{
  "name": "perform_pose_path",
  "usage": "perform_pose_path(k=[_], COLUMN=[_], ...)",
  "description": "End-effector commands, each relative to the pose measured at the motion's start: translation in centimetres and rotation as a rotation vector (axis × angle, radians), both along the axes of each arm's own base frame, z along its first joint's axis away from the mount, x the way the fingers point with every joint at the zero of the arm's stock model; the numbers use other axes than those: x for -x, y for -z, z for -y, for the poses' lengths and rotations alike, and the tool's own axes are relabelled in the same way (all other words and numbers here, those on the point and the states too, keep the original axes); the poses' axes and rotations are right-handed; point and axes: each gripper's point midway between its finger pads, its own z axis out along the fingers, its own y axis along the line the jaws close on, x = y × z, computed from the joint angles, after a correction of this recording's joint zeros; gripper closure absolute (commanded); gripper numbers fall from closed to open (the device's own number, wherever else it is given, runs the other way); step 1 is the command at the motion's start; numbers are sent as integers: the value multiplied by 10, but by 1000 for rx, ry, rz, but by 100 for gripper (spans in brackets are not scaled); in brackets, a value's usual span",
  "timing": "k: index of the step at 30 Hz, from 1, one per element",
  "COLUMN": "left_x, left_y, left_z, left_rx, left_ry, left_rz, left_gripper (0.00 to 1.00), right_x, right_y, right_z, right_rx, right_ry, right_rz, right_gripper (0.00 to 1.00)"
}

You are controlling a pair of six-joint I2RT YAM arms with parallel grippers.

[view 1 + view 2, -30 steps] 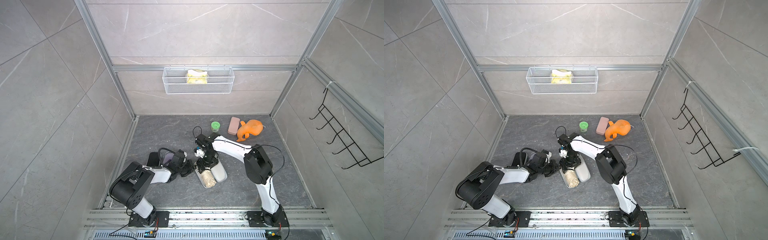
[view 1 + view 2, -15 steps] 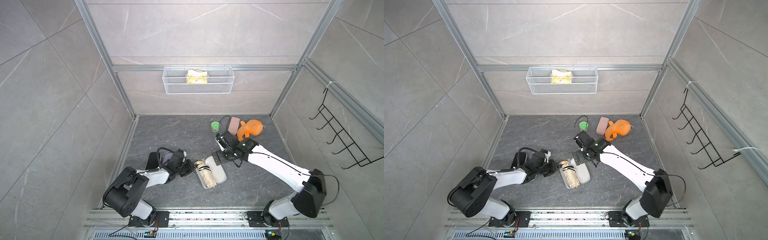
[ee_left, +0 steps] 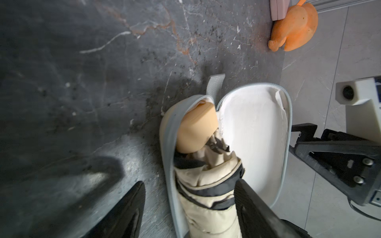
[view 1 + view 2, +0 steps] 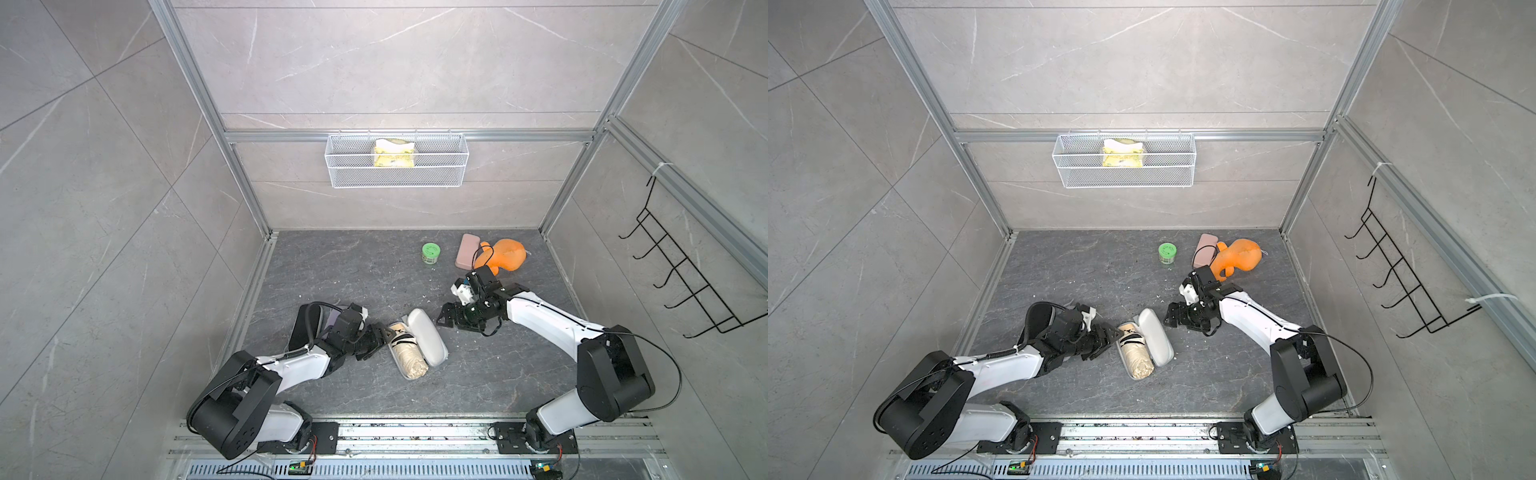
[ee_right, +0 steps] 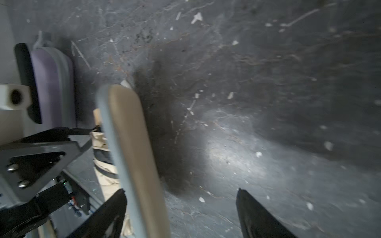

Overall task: Put umbrellas into zippered umbrella sleeves
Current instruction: Close the umbrella sleeve at the center of the board.

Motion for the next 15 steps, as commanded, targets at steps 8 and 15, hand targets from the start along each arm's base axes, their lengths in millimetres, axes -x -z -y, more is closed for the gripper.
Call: perform_pose_path(k=[8,15], left_x=[13,14], left_y=[-11,4], left_z=[25,39], left_rx=[77,72], left_ry=[47,73], left_rz=[-2,-17], left_gripper=[30,38], right_x=[10,35], right_y=[11,-11], right_z=[-40,-63], right_rx=[-213,-268], right_ry=[-155,-280], right_rz=[-59,-41], right_gripper=[8,9])
